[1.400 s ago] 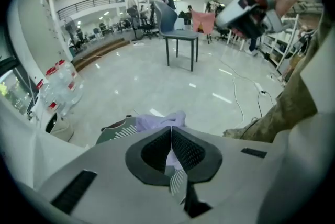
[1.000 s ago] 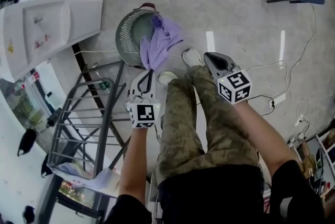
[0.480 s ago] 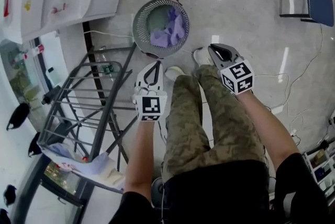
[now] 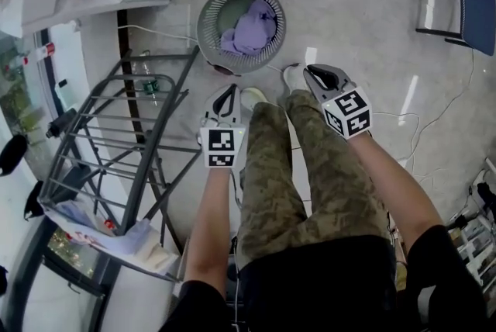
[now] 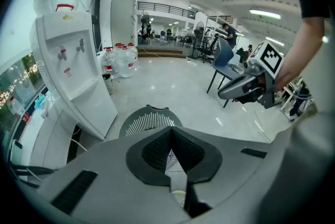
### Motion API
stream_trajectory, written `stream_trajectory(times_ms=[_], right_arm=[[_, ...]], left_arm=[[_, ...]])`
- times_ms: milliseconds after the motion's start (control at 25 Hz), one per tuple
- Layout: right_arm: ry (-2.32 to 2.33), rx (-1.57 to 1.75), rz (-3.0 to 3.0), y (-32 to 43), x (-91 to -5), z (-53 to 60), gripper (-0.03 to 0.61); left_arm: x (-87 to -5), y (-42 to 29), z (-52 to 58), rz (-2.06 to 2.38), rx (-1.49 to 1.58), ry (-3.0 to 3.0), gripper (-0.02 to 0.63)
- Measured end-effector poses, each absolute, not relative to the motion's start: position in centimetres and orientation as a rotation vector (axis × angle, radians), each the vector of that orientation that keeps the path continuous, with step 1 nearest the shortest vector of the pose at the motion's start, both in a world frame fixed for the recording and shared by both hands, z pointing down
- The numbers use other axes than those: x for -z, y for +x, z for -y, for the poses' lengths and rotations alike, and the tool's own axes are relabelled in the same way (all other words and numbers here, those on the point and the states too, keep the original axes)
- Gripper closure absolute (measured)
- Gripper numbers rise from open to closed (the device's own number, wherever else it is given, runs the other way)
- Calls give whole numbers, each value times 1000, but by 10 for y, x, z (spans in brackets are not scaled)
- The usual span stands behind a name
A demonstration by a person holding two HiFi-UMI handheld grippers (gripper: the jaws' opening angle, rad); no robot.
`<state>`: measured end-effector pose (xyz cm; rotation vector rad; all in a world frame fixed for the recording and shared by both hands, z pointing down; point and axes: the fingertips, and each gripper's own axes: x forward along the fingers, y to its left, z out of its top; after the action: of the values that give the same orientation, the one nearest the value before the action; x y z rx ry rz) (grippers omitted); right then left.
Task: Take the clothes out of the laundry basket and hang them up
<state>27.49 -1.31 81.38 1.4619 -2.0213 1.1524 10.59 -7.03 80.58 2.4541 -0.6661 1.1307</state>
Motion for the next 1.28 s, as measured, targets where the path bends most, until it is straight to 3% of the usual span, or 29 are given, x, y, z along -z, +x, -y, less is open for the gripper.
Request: stream_trajectory(times_ms=[200, 360, 800, 1040, 1280], right_arm=[[1339, -1083, 2067, 250, -832, 49, 574], [1142, -1010, 2118, 205, -868, 88, 529], [607, -873, 2082, 87, -1027, 124, 511], [379, -681, 2026, 61, -1113, 118, 502], [397, -760, 1996, 41, -1186, 119, 482]], left_arm=[[-818, 89, 73, 750, -1097, 2394, 611], [-835, 67, 78, 840, -1050, 2330, 611], [-881, 7, 83, 994, -852, 2175, 609], [-914, -5, 91, 1023, -772, 2155, 606], [-943, -16, 97, 1002, -739, 2195, 606]])
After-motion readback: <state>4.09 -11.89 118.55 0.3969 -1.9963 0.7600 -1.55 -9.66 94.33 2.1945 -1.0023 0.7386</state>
